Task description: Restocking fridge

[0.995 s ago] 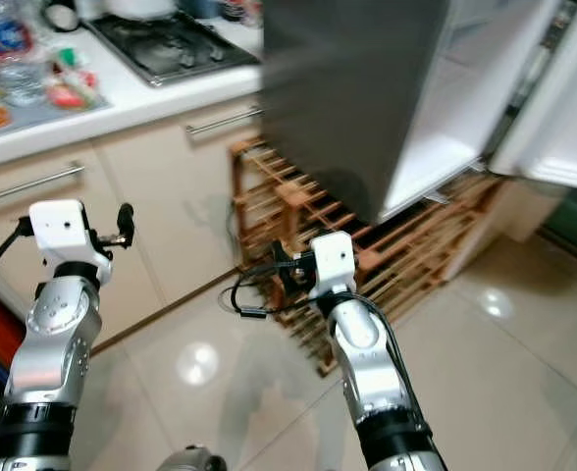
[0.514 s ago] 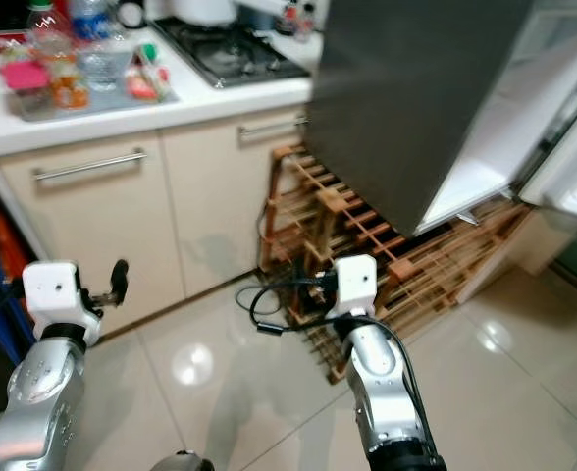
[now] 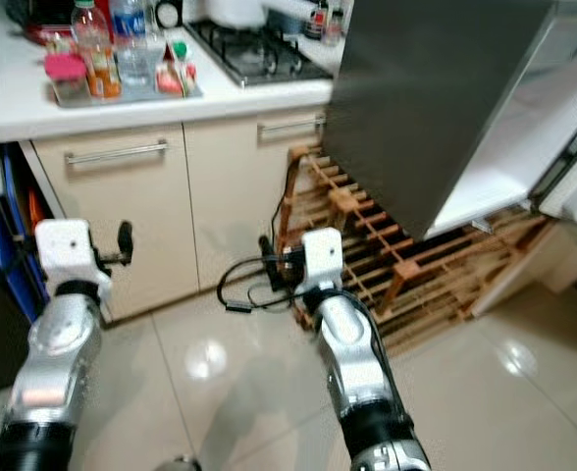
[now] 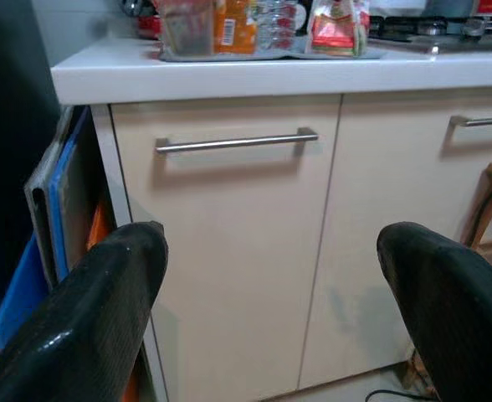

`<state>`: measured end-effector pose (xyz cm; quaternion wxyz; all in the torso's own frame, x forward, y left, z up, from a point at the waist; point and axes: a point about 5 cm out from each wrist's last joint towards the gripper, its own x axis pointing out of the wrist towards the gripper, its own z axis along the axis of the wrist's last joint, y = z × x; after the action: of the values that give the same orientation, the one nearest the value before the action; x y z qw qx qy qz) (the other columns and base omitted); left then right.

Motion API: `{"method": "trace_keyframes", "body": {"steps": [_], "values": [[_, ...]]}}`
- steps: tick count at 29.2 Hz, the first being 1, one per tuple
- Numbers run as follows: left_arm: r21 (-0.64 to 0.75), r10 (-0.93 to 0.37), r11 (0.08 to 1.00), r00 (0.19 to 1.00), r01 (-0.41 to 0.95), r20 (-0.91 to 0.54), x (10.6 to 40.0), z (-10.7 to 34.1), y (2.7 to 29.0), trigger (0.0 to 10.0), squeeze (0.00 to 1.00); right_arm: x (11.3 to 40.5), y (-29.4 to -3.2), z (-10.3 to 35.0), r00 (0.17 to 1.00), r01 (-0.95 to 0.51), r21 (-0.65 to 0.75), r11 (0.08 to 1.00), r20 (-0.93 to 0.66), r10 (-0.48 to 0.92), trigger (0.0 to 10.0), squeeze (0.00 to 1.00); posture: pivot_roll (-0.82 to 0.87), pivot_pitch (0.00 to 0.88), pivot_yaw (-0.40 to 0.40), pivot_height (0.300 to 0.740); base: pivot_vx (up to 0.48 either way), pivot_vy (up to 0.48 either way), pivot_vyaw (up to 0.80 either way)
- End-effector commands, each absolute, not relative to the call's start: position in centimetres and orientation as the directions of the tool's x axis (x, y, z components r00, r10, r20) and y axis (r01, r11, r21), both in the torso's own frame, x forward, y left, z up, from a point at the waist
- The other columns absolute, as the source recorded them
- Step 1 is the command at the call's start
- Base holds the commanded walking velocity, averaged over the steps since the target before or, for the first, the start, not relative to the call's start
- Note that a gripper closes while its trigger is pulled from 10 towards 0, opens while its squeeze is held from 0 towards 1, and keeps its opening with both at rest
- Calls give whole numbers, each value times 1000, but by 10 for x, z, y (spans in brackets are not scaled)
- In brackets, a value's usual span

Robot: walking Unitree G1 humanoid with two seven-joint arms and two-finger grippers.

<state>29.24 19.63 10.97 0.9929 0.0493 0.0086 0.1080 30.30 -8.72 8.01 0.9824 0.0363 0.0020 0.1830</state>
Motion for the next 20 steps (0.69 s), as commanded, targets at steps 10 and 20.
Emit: {"method": "trace_keyframes", "body": {"steps": [10, 20], "values": [[-52, 213, 975, 976, -214, -39, 299, 109, 195, 10000, 0, 310, -94, 73, 938, -345, 53, 937, -16, 347, 10000, 0, 29, 0, -79, 740, 0, -323, 468], [172, 206, 963, 978, -207, 26, 266, 109, 229, 10000, 0, 299, -132, 76, 966, -259, 16, 966, 14, 259, 10000, 0, 6, 0, -63, 740, 0, 0, 461]]}}
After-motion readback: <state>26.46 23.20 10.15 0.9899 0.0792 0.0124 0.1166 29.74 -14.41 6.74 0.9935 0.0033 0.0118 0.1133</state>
